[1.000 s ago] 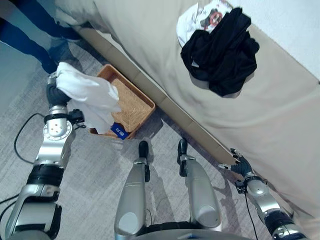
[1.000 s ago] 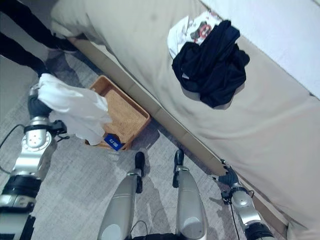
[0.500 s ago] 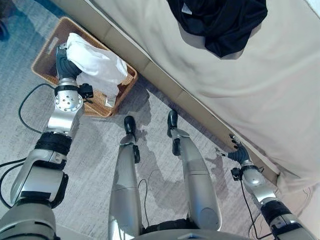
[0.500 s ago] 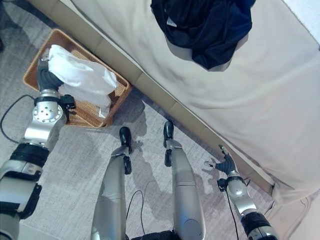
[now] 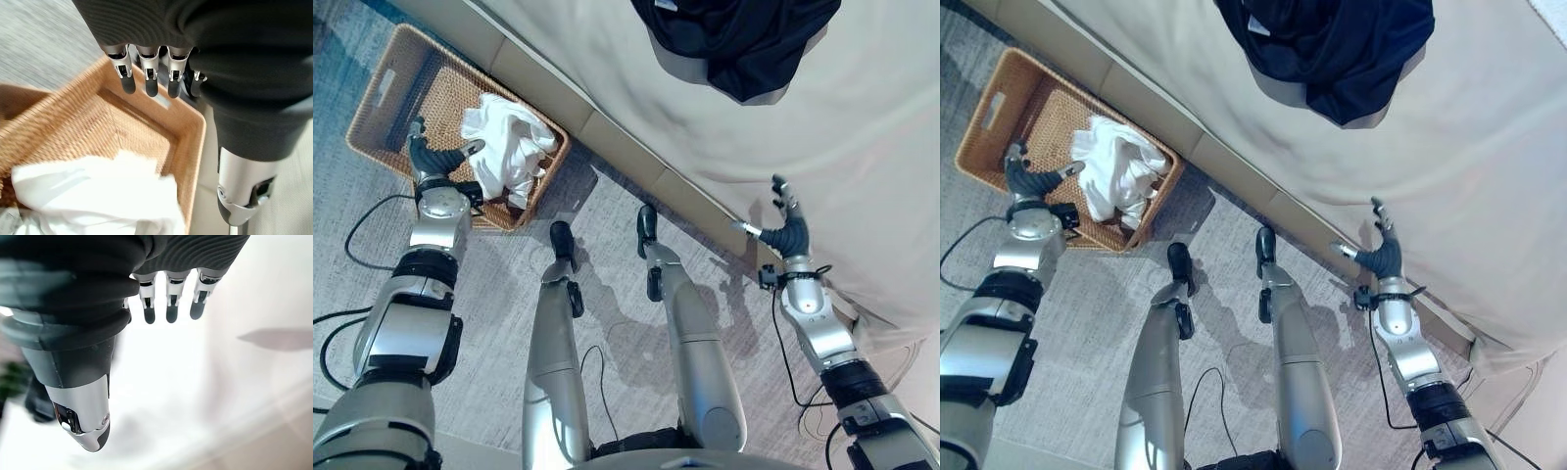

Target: Pick up clothes into the bucket

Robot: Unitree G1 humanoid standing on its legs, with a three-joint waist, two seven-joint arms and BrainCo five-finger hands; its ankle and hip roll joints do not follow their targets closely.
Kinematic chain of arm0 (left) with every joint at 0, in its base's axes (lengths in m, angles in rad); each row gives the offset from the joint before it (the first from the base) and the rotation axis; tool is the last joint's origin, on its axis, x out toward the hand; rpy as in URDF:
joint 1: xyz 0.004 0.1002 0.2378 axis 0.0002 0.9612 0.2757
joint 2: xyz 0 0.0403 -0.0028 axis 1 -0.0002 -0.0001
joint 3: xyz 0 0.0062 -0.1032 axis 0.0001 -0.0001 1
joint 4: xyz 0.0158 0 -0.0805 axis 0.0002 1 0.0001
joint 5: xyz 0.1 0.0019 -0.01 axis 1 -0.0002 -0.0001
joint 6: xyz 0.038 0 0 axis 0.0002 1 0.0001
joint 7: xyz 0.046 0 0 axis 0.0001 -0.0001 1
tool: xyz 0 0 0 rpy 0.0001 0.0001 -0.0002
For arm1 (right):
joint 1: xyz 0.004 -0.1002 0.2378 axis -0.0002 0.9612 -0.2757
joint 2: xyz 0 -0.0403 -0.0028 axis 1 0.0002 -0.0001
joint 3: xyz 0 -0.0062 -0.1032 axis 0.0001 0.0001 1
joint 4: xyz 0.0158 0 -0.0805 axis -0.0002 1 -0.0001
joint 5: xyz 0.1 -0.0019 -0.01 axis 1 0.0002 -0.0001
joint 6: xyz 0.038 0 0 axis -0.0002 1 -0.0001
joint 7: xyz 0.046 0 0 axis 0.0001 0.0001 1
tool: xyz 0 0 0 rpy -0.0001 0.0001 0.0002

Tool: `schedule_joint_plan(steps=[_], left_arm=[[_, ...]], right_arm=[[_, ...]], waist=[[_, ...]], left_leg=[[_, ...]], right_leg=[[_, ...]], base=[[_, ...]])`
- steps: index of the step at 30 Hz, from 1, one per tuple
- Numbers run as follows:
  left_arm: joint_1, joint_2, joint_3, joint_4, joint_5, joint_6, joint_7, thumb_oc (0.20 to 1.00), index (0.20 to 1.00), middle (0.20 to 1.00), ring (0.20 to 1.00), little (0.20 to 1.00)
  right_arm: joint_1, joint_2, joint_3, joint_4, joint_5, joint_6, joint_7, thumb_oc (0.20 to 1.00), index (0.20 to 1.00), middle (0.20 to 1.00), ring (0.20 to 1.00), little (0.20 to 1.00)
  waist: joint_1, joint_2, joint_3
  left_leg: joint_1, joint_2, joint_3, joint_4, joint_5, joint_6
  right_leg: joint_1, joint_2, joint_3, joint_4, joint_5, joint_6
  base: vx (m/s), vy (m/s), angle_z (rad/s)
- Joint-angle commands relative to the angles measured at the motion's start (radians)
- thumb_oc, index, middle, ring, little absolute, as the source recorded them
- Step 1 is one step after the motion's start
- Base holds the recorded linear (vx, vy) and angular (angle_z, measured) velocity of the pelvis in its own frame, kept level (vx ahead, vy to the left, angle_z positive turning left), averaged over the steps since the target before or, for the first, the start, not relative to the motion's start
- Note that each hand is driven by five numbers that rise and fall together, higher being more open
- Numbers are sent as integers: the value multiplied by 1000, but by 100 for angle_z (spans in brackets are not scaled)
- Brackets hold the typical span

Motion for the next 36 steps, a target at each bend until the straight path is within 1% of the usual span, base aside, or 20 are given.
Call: schedule_joint_plan(steps=[1, 2, 4, 7, 10, 12, 13, 15, 16, 17, 19, 20, 21, 22, 23, 26, 28, 32, 33, 36], left_arm=[[86, -3, 91, 0, 11, 1, 24, 1000, 1000, 1000, 1000, 1000], [137, -14, 114, -31, 19, -1, 27, 1000, 1000, 1000, 1000, 1000], [277, -40, 170, -101, 56, 1, 35, 1000, 1000, 1000, 1000, 1000], [349, -65, 198, -106, 72, 2, 32, 1000, 1000, 1000, 1000, 1000], [468, -89, 173, -77, 244, 13, 30, 1000, 1000, 1000, 1000, 1000], [473, -91, 175, -80, 246, 14, 30, 1000, 1000, 1000, 1000, 1000], [533, -132, 174, -117, 233, -13, 7, 1000, 1000, 1000, 1000, 1000], [569, -157, 148, -155, 194, -54, -37, 1000, 1000, 1000, 1000, 1000], [570, -158, 149, -156, 194, -55, -37, 1000, 1000, 1000, 1000, 1000], [597, -181, 97, -182, 183, -90, -88, 1000, 1000, 1000, 1000, 1000], [597, -184, 38, -197, 225, -98, -97, 1000, 1000, 1000, 1000, 1000], [614, -197, -18, -232, 247, -119, -110, 1000, 1000, 1000, 1000, 1000], [614, -199, -17, -231, 247, -119, -110, 1000, 1000, 1000, 1000, 1000], [614, -213, -76, -242, 248, -135, -134, 1000, 1000, 1000, 1000, 1000], [613, -215, -75, -242, 248, -135, -134, 1000, 1000, 1000, 1000, 1000], [612, -233, -168, -276, 270, -147, -160, 1000, 1000, 1000, 1000, 1000], [604, -236, -272, -342, 282, -155, -201, 1000, 1000, 1000, 1000, 1000], [591, -249, -335, -365, 271, -155, -230, 1000, 1000, 1000, 1000, 1000], [596, -248, -368, -405, 266, -154, -244, 1000, 1000, 1000, 1000, 1000], [595, -255, -386, -417, 261, -154, -240, 1000, 1000, 1000, 1000, 1000]], right_arm=[[22, -81, -119, -107, -66, -60, -79, 1000, 1000, 1000, 1000, 1000], [15, -90, -152, -140, -77, -66, -96, 1000, 1000, 1000, 1000, 1000], [1, -116, -211, -215, -123, -70, -124, 1000, 1000, 1000, 1000, 1000], [-20, -134, -238, -240, -156, -67, -147, 1000, 1000, 1000, 1000, 1000], [-94, -172, -236, -270, -185, -67, -145, 1000, 1000, 1000, 1000, 1000], [-94, -174, -234, -269, -185, -68, -146, 1000, 1000, 1000, 1000, 1000], [-142, -183, -213, -224, -178, -50, -143, 1000, 1000, 1000, 1000, 1000], [-193, -197, -184, -139, -168, -26, -133, 1000, 1000, 1000, 1000, 1000], [-196, -198, -181, -134, -166, -28, -133, 1000, 1000, 1000, 1000, 1000], [-303, -209, -132, 57, -105, -10, -135, 1000, 1000, 1000, 1000, 1000], [-401, -228, -87, 222, -62, 15, -130, 1000, 1000, 1000, 1000, 1000], [-526, -256, -24, 404, -25, 36, -130, 1000, 1000, 1000, 1000, 1000], [-532, -257, -19, 409, -23, 33, -130, 1000, 1000, 1000, 1000, 1000], [-640, -290, 45, 555, -4, 60, -107, 1000, 1000, 1000, 1000, 1000], [-645, -291, 50, 560, -3, 58, -107, 1000, 1000, 1000, 1000, 1000], [-771, -312, 143, 747, -10, 83, -88, 1000, 1000, 1000, 1000, 1000], [-870, -321, 229, 901, -16, 109, -58, 1000, 1000, 1000, 1000, 1000], [-943, -322, 306, 1057, -38, 137, -19, 1000, 1000, 1000, 1000, 1000], [-962, -332, 336, 1124, -61, 155, 4, 1000, 1000, 1000, 1000, 1000], [-986, -335, 353, 1175, -65, 166, 8, 1000, 1000, 1000, 1000, 1000]], waist=[[24, 6, -19], [28, 6, -19], [44, 18, -19], [57, 26, -19], [86, 41, -19], [83, 42, -19], [105, 56, -19], [127, 74, -19], [125, 75, -19], [150, 97, -19], [170, 113, -19], [188, 131, -19], [185, 132, -19], [200, 146, -19], [198, 148, -19], [209, 174, -24], [217, 198, -25], [219, 217, -21], [220, 233, -19], [222, 248, -19]], left_leg=[[92, -24, -13, 6, -81, 19], [85, -28, -4, -10, -46, 21], [137, -31, -5, -45, -37, 18], [178, -32, -6, -68, -32, 15], [273, -33, -13, -130, -16, 11], [279, -33, -13, -135, -14, 11], [327, -38, -22, -169, -2, 9], [369, -44, -31, -201, 9, 7], [372, -44, -32, -204, 9, 7], [413, -51, -44, -235, 21, 6], [439, -57, -50, -253, 28, 5], [463, -63, -57, -277, 38, 3], [464, -63, -57, -278, 39, 3], [477, -69, -64, -295, 47, 3], [478, -69, -64, -296, 48, 3], [489, -73, -77, -324, 63, 2], [490, -76, -91, -349, 78, -2], [480, -77, -109, -370, 98, -7], [466, -78, -119, -383, 111, -10], [449, -81, -129, -395, 122, -11]], right_leg=[[103, -39, 2, -48, -34, 77], [101, -47, -8, -65, -4, 69], [143, -47, -14, -79, -5, 68], [181, -49, -18, -86, -7, 67], [261, -54, -31, -97, -16, 64], [266, -54, -32, -100, -15, 64], [309, -59, -41, -104, -20, 63], [342, -65, -50, -105, -25, 62], [344, -65, -51, -106, -25, 62], [375, -71, -59, -104, -32, 60], [387, -76, -64, -92, -41, 58], [403, -84, -70, -85, -49, 58], [403, -84, -71, -85, -49, 58], [405, -90, -74, -73, -56, 56], [405, -90, -74, -73, -56, 56], [402, -96, -82, -60, -67, 53], [392, -103, -91, -47, -79, 51], [375, -112, -110, -32, -88, 48], [356, -118, -120, -18, -97, 44], [328, -124, -124, 0, -105, 41]], base=[[-77, -16, 2], [2, -13, 3], [-32, -6, 1], [2, -5, -1], [22, -23, 3], [23, -34, 5], [37, -48, 14], [32, -44, 22], [29, -56, 27], [24, -39, 27], [23, -32, 27], [18, -23, 25], [18, -26, 24], [11, -10, 17], [19, -18, 16], [25, -14, 7], [19, -30, 13], [10, -41, 20], [8, -29, 13], [50, -34, 24]])
